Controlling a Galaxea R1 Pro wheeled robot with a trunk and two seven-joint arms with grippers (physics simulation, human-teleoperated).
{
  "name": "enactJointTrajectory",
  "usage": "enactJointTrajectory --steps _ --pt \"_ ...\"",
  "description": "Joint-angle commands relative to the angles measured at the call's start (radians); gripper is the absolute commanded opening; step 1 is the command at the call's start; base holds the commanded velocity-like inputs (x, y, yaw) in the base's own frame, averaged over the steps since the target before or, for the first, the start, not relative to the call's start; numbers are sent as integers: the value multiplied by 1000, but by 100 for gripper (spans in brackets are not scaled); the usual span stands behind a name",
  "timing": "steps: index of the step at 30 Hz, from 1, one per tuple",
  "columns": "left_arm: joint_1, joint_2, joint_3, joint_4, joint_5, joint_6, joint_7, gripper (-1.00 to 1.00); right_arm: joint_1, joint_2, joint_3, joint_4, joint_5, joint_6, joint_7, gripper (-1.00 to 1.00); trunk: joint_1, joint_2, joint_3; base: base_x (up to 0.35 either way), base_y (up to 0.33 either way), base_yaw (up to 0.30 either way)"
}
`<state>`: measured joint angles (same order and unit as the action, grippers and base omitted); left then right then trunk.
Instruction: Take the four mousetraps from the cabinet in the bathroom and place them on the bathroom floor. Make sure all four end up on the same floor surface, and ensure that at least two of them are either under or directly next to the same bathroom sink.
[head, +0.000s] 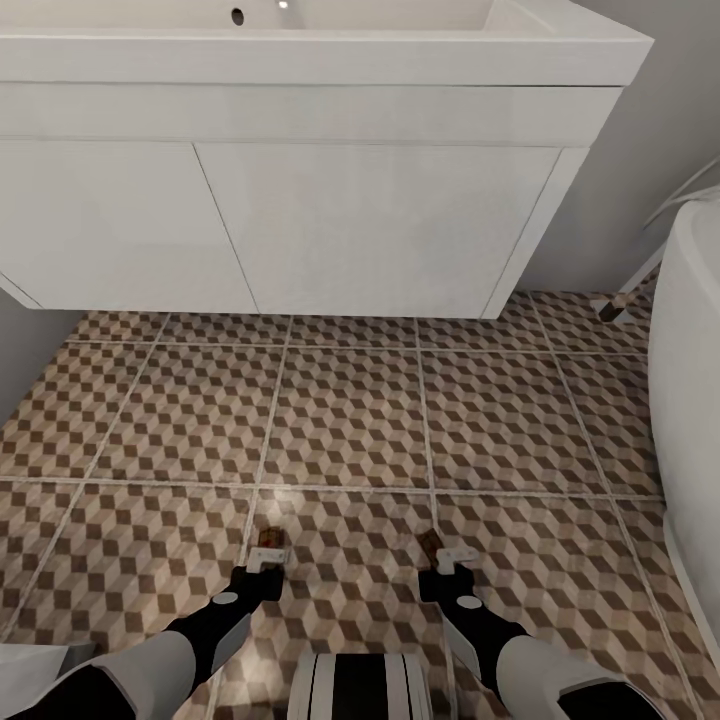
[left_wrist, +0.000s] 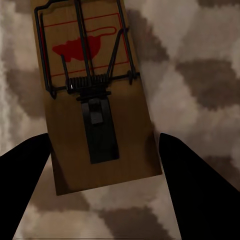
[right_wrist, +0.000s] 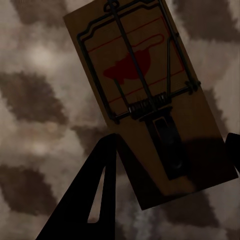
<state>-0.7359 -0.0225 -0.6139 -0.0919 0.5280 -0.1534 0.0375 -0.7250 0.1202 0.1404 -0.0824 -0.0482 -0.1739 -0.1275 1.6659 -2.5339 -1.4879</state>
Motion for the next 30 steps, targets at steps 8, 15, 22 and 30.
enactJointTrajectory --steps 8,15,22,30 --pt "0 0 -9 0 6 -1 4 -100 -1 0 8 1 -5 -4 -4 -100 0 0 -1 0 0 0" --pt "0 -3 -9 0 4 -4 4 -100 -1 0 8 1 -3 -5 -4 -100 0 0 -1 0 0 0" --pt "0 -4 -9 0 4 -7 4 -100 1 -1 9 1 0 -5 -4 -100 0 0 -1 0 0 0" --pt "0 -2 -9 -3 2 -13 3 -100 1 -1 11 1 1 -6 -4 -100 0 0 -1 0 0 0"
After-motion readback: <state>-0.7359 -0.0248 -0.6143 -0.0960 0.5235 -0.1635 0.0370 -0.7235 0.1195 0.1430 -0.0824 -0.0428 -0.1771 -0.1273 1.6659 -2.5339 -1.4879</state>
